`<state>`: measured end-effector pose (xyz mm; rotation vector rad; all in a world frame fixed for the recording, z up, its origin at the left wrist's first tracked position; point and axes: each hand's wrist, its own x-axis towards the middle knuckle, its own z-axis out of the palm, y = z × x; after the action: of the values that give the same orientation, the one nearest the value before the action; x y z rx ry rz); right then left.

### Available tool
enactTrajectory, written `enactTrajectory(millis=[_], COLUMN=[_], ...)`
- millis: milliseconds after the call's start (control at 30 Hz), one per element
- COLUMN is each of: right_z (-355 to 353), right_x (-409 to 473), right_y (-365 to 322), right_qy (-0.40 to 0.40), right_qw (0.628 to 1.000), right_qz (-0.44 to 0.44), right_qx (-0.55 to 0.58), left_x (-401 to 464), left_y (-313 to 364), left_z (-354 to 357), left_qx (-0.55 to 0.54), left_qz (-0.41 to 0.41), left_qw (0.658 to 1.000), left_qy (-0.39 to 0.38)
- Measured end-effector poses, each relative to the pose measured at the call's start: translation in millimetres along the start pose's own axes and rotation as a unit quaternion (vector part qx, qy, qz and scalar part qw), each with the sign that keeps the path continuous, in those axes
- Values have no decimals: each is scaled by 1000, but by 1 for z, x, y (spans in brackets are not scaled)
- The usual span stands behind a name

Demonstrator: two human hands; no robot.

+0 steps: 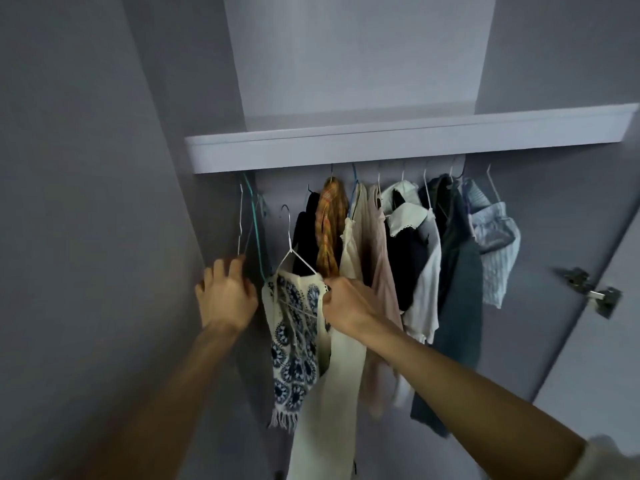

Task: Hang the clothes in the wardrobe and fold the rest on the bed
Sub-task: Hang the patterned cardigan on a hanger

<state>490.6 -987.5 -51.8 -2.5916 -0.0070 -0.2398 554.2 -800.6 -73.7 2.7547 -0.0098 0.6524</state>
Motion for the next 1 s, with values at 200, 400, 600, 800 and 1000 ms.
enactTrajectory(millis=[200, 400, 600, 800, 1000], right_z=[-22, -20, 21, 46, 64], right_x=[-16, -31, -7, 35, 88], right_y=[-1, 6, -14, -26, -25], right_qy=[-24, -1, 30, 110, 140], right_qw=[1000, 1000, 999, 993, 990], right_qz=[15, 30, 24, 13, -7], right_qx=[-5, 2, -4, -45, -17], left_x=[-1, -3, 3, 23, 61], left_y=[-10, -7, -5, 0, 22], left_z=[-9, -13, -20, -33, -30], left_qx=[-21, -18, -44, -115, -62], left_qz=[17, 21, 27, 48, 104], left_qw=[1000, 1000, 999, 989, 983], left_qy=[3, -6, 11, 79, 141])
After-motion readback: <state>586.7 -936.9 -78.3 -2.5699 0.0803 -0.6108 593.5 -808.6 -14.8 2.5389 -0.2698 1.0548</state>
